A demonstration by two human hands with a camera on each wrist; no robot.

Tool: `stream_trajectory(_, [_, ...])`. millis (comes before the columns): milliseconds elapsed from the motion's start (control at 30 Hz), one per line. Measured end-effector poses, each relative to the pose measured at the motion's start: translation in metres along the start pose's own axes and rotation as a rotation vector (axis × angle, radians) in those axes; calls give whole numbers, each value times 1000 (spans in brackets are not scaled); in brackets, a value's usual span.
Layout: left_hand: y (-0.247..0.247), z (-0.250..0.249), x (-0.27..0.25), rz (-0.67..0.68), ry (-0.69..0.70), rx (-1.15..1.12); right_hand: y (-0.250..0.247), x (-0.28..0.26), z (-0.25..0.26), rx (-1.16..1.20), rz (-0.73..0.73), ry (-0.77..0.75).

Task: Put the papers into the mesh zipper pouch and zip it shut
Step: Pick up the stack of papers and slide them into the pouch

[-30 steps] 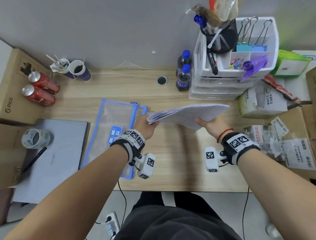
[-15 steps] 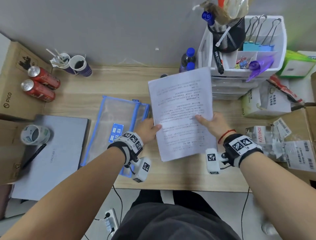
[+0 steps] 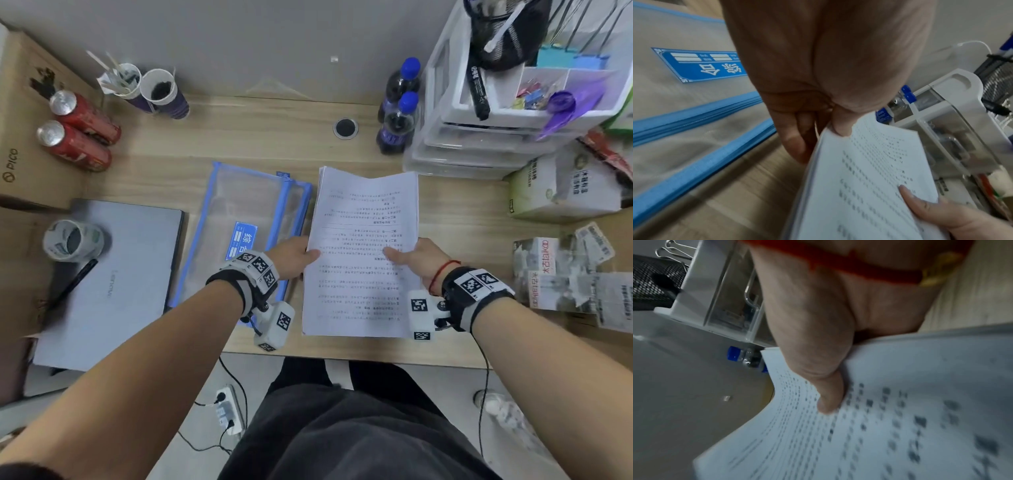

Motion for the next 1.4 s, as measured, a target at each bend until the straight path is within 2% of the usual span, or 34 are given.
stream_trajectory(33, [0, 1, 1, -102, -27, -18, 1, -2, 1, 24, -38, 3])
stream_trajectory(100, [-2, 6, 4, -390, -92, 47, 0, 0, -5, 64, -101, 14])
stream_trajectory(133, [-5, 9, 4, -483, -140, 108, -1, -1, -7, 61, -134, 26])
stream_trajectory(167, [-6, 14, 5, -506, -200, 177, -3, -1, -8, 44, -161, 45])
stream_trajectory(267, [-4, 21, 7, -430, -321, 368, -5, 0, -15, -26, -142, 98])
stream_trajectory(367, [2, 23, 11, -457, -332, 444, -3, 0, -17, -82, -119, 60])
stream_trajectory(467, [-1, 18, 11, -471, -247, 423, 3, -2, -16, -85, -77, 31])
stream_trajectory(533, [-7, 12, 6, -490, -179, 324, 9, -3, -11, -99, -42, -1])
stream_trajectory(666, [-15, -2, -4, -488, 8, 213, 17, -3, 6, -127, -15, -66])
stream_trajectory(766, [-14, -14, -12, -438, 82, 182, 15, 2, 19, -134, -83, -79])
stream_trajectory(900, [-12, -24, -18, -408, 94, 160, 4, 10, 29, -171, -198, -81])
stream_trajectory(1100, [-3, -34, -24, -248, 119, 228, 1, 9, 30, -164, -313, -93])
stream_trajectory(1200, [0, -37, -27, -175, 105, 216, 5, 7, 28, -134, -308, -46])
stream_trajectory(1400, [6, -33, -28, -148, 86, 255, 3, 6, 31, -73, -292, 0])
Point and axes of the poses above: each hand's wrist, its own x-axis towards the middle knuckle, its own y-axis out of the palm, z = x × y, the point moved 1 cm from there along x, towards the middle knuckle, and after that the axes turned 3 degrees about -z, right-handed, at the moved point
